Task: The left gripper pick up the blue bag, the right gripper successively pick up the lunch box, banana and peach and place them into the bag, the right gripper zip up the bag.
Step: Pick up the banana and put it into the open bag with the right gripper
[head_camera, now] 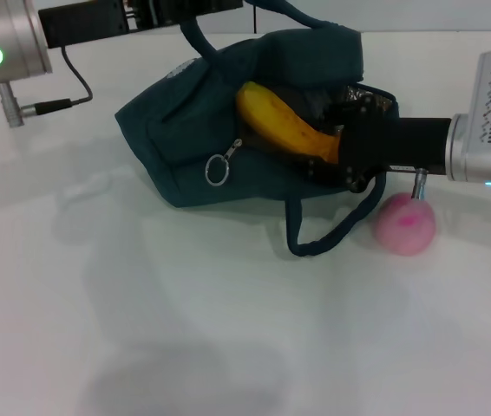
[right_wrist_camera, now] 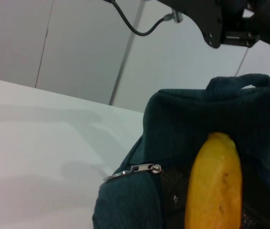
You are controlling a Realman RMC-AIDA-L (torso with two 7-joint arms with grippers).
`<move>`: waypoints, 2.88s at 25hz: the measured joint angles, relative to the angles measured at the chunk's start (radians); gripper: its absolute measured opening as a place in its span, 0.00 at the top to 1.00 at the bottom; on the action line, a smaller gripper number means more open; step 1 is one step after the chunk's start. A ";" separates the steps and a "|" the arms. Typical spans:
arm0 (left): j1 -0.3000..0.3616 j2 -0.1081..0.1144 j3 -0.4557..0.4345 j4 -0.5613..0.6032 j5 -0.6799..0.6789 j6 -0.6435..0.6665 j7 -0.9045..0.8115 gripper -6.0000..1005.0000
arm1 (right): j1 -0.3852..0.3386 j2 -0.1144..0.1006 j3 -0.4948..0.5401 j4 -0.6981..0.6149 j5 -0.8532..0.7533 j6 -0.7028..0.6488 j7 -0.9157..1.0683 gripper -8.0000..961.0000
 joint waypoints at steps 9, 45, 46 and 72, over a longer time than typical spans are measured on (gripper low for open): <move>-0.005 -0.007 0.138 0.124 0.092 0.017 0.122 0.62 | 0.003 -0.008 0.005 -0.009 -0.001 -0.001 0.033 0.55; -0.036 -0.038 0.289 0.202 0.234 -0.284 0.205 0.45 | 0.006 -0.008 0.005 -0.012 0.000 -0.004 0.041 0.55; -0.037 -0.037 0.289 0.203 0.243 -0.284 0.205 0.47 | 0.006 -0.008 0.005 -0.012 0.000 -0.004 0.041 0.55; -0.036 -0.006 0.274 0.305 0.338 -0.131 -0.279 0.90 | -0.113 -0.036 0.157 -0.157 -0.093 -0.238 0.069 0.56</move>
